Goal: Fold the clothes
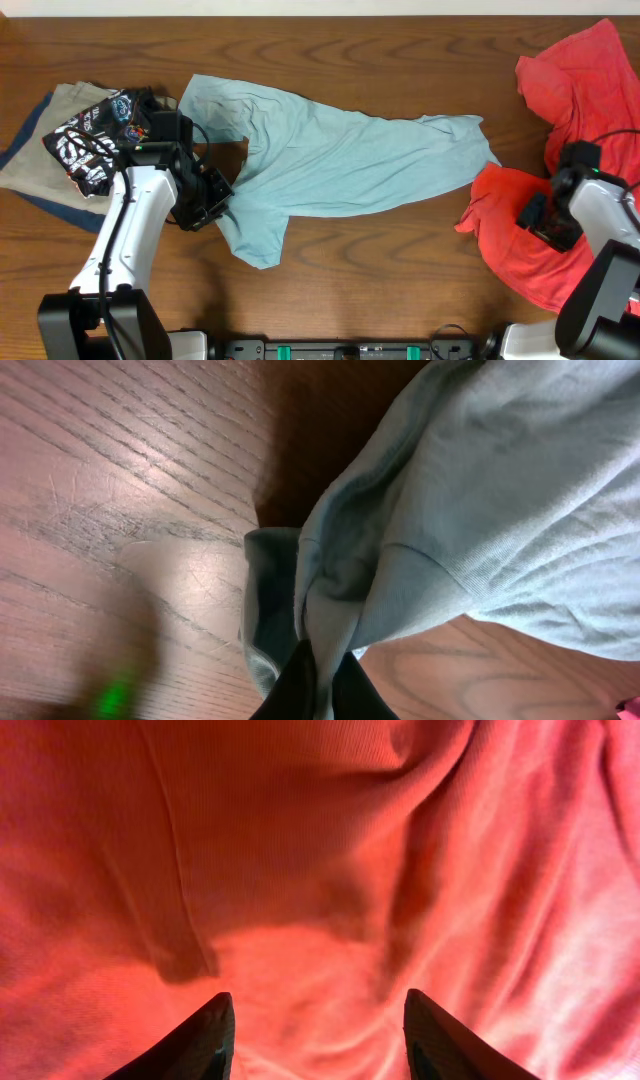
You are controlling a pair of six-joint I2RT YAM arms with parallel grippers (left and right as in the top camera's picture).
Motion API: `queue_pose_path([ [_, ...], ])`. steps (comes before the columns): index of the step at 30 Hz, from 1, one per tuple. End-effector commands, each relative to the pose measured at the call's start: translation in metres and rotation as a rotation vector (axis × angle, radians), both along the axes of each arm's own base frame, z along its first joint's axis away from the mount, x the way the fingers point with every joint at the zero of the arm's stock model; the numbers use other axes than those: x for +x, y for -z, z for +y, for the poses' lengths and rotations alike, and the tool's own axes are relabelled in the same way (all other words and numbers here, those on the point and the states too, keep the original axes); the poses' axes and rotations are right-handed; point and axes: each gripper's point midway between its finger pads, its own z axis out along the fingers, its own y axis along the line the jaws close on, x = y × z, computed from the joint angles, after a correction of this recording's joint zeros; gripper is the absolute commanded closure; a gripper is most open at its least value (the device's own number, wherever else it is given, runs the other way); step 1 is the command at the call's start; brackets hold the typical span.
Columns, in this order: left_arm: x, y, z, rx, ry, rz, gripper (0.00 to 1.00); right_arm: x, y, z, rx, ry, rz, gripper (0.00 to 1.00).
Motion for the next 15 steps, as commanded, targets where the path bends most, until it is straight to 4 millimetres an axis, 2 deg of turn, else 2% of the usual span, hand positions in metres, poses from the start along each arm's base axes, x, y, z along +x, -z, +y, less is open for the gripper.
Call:
queue_pose_path([
  [1,-0.001,0.001,0.003,0.014,0.014,0.001,0.94,0.028,-0.006,0.037,0.250,-0.099,-0.153,0.49],
  [5,-0.001,0.001,0.003,0.014,0.014,0.002,0.94,0.056,-0.029,0.080,0.483,-0.308,-0.332,0.61],
  [9,-0.002,0.001,0.003,0.014,0.014,0.002,0.94,0.062,-0.034,0.096,0.536,-0.383,-0.373,0.83],
  [15,-0.001,0.001,0.003,0.014,0.014,0.002,0.93,0.053,-0.018,0.104,0.480,-0.432,-0.307,0.83],
])
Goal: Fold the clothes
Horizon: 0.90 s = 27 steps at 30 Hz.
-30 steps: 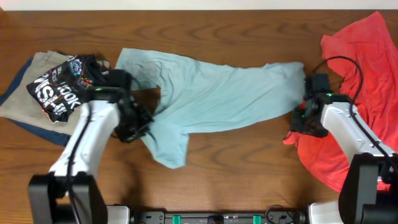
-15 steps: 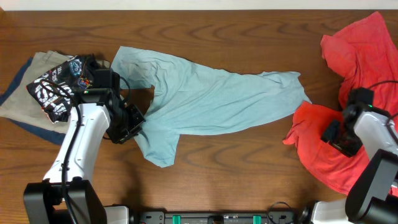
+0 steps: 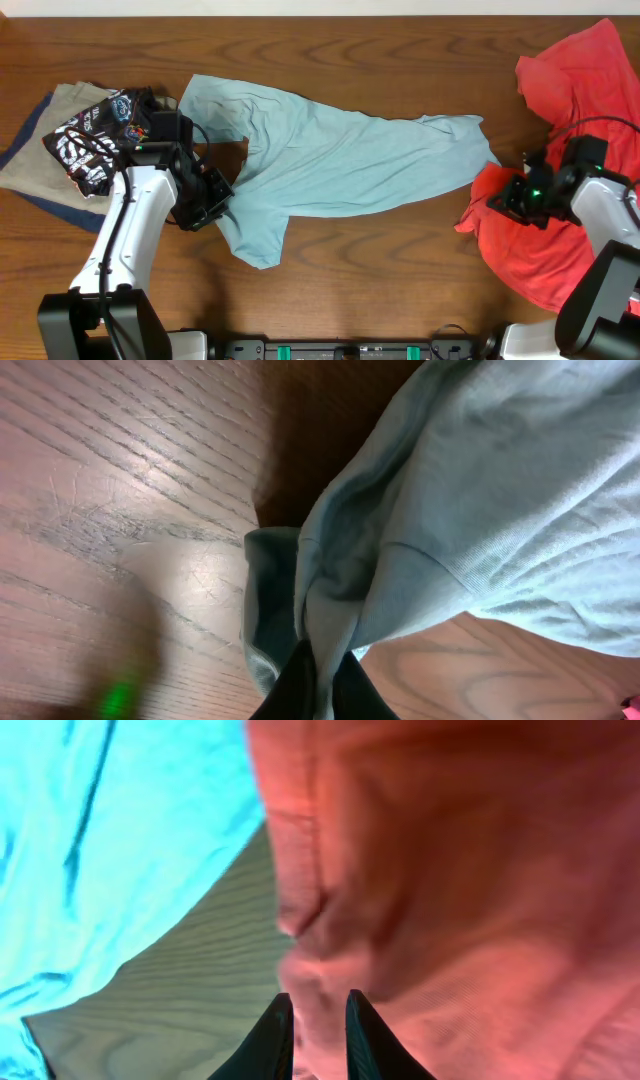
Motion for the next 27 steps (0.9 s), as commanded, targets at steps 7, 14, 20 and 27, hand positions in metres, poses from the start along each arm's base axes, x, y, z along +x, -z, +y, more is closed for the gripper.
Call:
queue_pose_path([
  [7,-0.001,0.001,0.003,0.013,0.003,0.003,0.94,-0.006,0.032,0.006,-0.112,-0.020,-0.011,0.82],
  [14,-0.001,0.001,0.003,0.013,0.002,0.003,0.94,-0.020,0.047,-0.060,-0.428,0.247,0.086,0.82],
  [20,-0.001,0.001,0.003,0.013,0.002,0.004,0.94,-0.066,0.029,-0.137,-0.726,0.680,0.245,0.72],
  [27,-0.001,0.001,0.003,0.013,0.002,0.003,0.94,-0.082,0.008,-0.173,-0.715,0.934,0.290,0.69],
])
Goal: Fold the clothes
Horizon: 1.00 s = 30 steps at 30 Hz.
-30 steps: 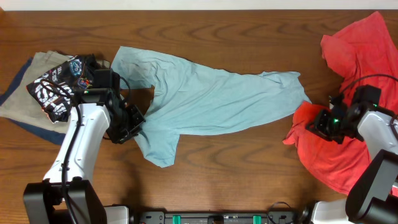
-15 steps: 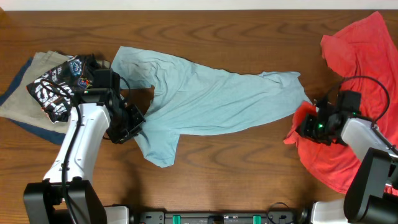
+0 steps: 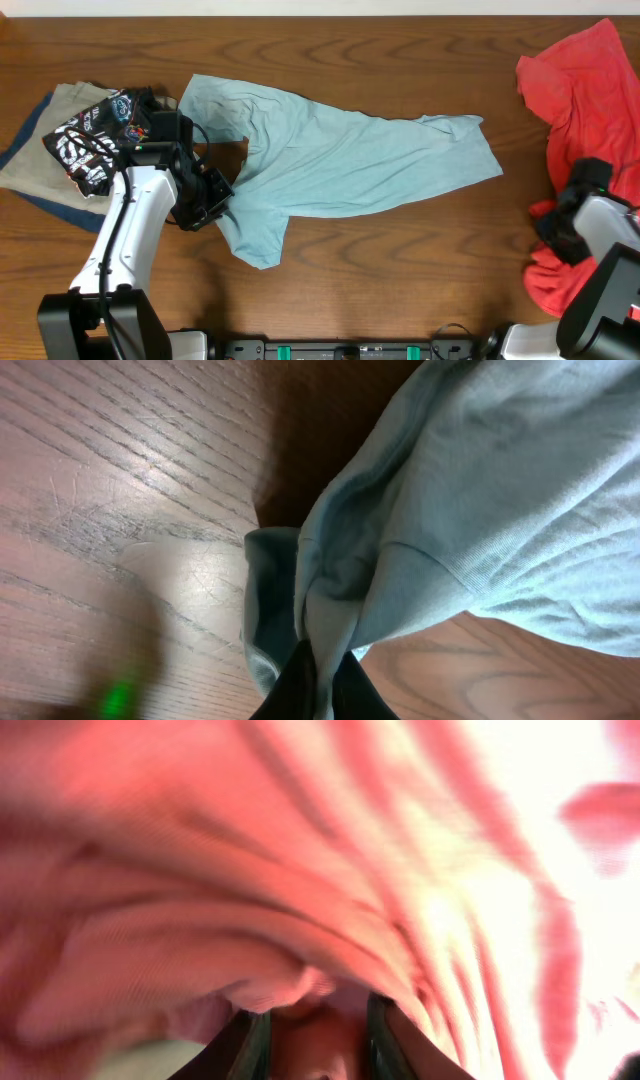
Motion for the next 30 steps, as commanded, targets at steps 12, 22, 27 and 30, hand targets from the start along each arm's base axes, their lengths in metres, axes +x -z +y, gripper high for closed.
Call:
queue_pose_path([
  [12,-0.001,0.001,0.003,0.013,0.003,0.003,0.93,0.131,-0.038,0.093,0.442,-0.650,-0.493,0.48],
  [22,-0.001,0.001,0.003,0.013,0.003,0.003,0.94,0.135,-0.018,0.107,0.314,-0.700,-0.417,0.45],
  [27,-0.001,0.001,0.003,0.013,0.003,0.003,0.93,0.139,-0.011,0.120,0.311,-0.698,-0.453,0.44],
  [30,-0.001,0.001,0.003,0.013,0.003,0.002,0.94,0.141,-0.008,0.126,0.303,-0.723,-0.468,0.43],
])
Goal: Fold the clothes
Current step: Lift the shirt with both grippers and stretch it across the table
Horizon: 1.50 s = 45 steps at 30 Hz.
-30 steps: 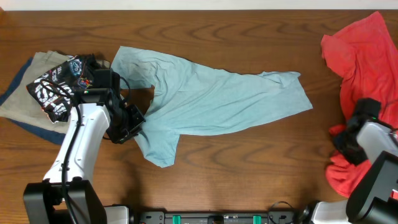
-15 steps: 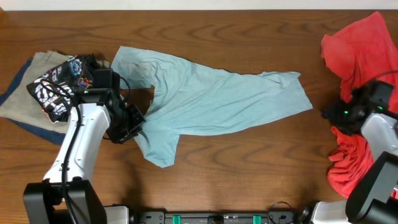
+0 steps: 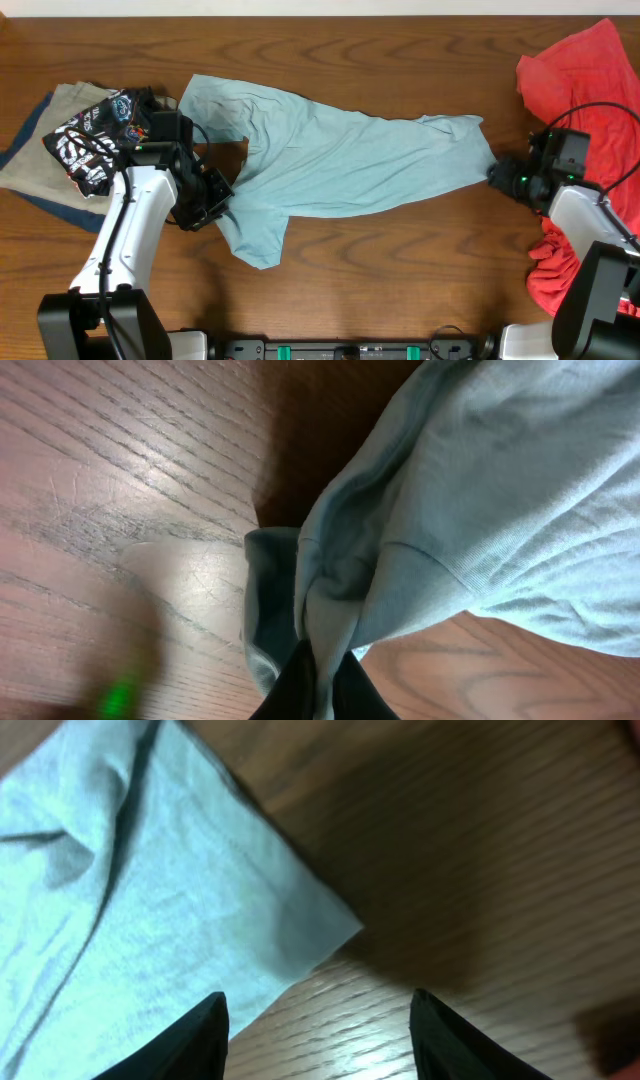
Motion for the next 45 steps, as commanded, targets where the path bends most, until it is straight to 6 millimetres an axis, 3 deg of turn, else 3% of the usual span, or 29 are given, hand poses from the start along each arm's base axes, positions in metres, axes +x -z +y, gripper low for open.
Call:
queue_pose_path([
  [1,-0.001,0.001,0.003,0.013,0.002,0.003,0.94,-0.004,0.010,0.008,-0.005,-0.002,0.007,0.43],
  [10,-0.001,0.001,0.003,0.013,0.002,0.003,0.93,-0.006,0.037,0.007,-0.020,0.046,0.047,0.42],
  [18,-0.001,0.001,0.003,0.013,0.002,0.003,0.94,-0.005,0.067,0.026,0.064,-0.003,0.084,0.44],
  [29,-0.001,0.001,0.003,0.013,0.002,0.002,0.93,-0.023,0.074,0.030,0.081,-0.005,0.163,0.47],
  [33,-0.001,0.001,0.003,0.013,0.002,0.003,0.94,-0.022,0.070,0.044,0.144,-0.066,0.144,0.49],
  [38,-0.001,0.001,0.003,0.013,0.002,0.003,0.94,-0.022,0.070,0.045,0.147,-0.067,0.143,0.68],
  [45,-0.001,0.001,0.003,0.013,0.002,0.002,0.93,-0.020,0.070,0.043,0.141,-0.066,0.137,0.87],
])
